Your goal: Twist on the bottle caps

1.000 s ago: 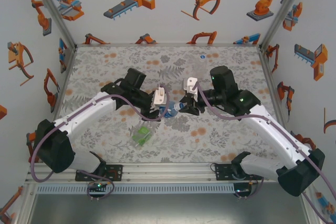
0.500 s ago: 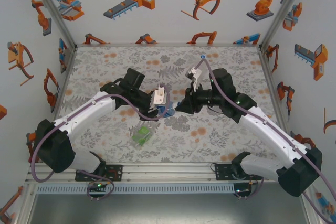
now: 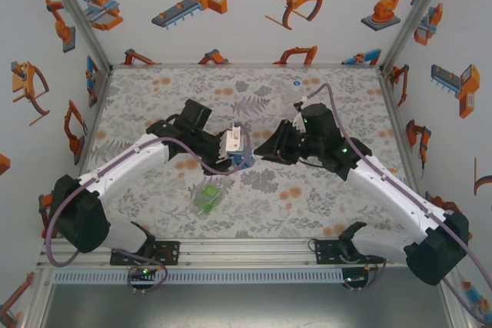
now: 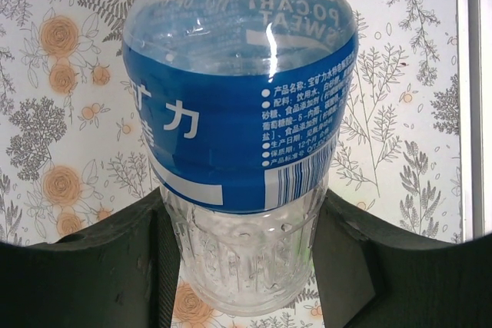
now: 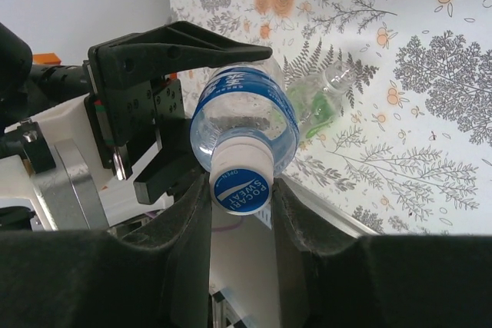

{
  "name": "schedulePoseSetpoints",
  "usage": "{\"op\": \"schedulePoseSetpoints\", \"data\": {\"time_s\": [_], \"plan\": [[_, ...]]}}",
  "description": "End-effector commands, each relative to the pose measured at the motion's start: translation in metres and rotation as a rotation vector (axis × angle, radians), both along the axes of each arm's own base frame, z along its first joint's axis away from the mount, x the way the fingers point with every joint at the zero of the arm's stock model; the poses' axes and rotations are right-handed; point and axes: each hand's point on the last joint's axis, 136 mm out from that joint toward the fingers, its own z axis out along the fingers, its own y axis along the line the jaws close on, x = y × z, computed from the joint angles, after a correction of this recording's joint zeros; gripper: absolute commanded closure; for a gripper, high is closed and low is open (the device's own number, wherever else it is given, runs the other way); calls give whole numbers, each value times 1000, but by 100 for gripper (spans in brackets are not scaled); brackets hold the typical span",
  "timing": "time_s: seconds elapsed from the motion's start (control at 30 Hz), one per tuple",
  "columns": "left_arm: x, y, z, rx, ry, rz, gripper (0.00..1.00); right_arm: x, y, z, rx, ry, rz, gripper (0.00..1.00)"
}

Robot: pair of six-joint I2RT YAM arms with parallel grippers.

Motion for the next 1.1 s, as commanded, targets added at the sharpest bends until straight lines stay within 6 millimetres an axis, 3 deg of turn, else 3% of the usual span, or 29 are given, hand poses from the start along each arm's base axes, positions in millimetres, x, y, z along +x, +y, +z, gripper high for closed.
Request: {"op": "schedulePoseSetpoints", "data": {"time_s": [0.0,0.17,0.3,0.43,0.8,0.93,1.0,1.07], "plan": [[-20,-13,32,-124,-6,-105,100,6,0,18,-24,-82,17,67],[-21,-12,31,-122,-3,-104,100,2,-4,48,-77,-322,117,53],[-23,-13,33,-128,-5,-110,100,-7,-3,74,-99,-527,232,51],[-22,-15,37,-135,-7,-112,100,-20,0,86,-139,-706,373,49],[-31,-22,34,-122,131,-78,100,-75,-1,80,-219,-1120,830,46],[-30,-23,37,-123,146,-66,100,-74,-2,78,-253,-1163,849,46],[-20,-28,45,-123,147,-29,100,-77,-2,76,-248,-1180,870,46],[-23,-33,54,-144,168,-55,100,-77,0,74,-245,-1196,876,46]]}}
